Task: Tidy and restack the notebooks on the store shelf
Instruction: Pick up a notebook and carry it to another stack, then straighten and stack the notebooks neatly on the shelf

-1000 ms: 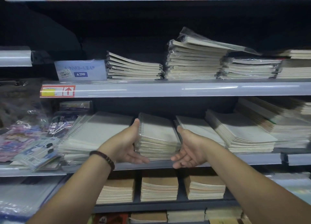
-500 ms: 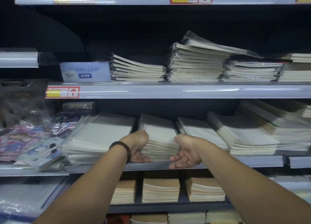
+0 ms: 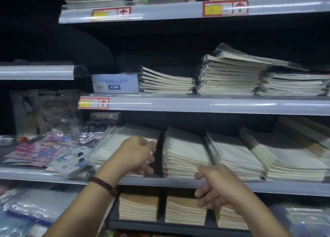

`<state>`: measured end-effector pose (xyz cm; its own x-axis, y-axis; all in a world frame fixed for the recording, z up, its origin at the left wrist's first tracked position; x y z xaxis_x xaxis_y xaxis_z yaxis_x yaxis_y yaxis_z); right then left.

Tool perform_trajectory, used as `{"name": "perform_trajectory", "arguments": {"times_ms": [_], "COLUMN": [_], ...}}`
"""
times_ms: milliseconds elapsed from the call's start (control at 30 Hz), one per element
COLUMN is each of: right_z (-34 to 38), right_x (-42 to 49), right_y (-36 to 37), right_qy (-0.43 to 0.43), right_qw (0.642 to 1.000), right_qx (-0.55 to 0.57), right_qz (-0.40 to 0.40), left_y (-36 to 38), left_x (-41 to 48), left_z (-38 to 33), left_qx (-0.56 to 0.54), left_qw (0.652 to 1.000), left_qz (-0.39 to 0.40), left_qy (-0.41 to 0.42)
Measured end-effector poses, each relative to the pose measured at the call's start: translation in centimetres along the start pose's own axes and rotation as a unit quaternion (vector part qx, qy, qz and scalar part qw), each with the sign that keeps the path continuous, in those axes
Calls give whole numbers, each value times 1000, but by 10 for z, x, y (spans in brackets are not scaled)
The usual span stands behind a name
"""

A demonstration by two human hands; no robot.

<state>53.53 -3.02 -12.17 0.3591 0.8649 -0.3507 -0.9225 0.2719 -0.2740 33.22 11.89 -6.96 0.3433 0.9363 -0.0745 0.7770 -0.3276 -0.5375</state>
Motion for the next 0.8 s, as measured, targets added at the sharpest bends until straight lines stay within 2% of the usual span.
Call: {"name": "perform_trajectory", "arguments": {"times_ms": [67,133,200,267,400,633,800], "right_z": [9,17,29,42,60,72,65], "right_x": [3,14,26,35,56,85,87], "right_y": [22,40,58,80,117,137,141], "right_qy": [-49,-92,-142,-180,-196,-224,-246], "right_qw": [998,995,989,983,979,971,961], "right_qx": [-22,-23,-29,-44,-47,-74,-103], "right_qz": [-19,-31,-29,-13,16,-26,-75], "left_y": [-29,-57,-77,-90,-100,-98,-96], "left_x": [-6,-11,-10,-4,7,31,30], "left_z": [10,21,38,61,84,103,107], "left_qx": [33,94,158,215,313,344,323], "left_qw": [995,975,952,940,916,923,929], "left_qz": [-80,-175,-219,-211,-163,-65,-91], "left_qy": [48,103,145,162,189,161,159]}}
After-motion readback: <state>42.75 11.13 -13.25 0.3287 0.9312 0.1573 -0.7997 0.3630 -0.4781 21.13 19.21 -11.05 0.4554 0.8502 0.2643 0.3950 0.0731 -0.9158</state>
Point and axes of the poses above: each hand's wrist, its own x-axis towards the middle knuckle, its own y-axis out of the palm, z = x × y, the point moved 6 cm from there along x, towards the middle knuckle, and after that the axes turned 2 degrees about x, right-handed, at the moved point
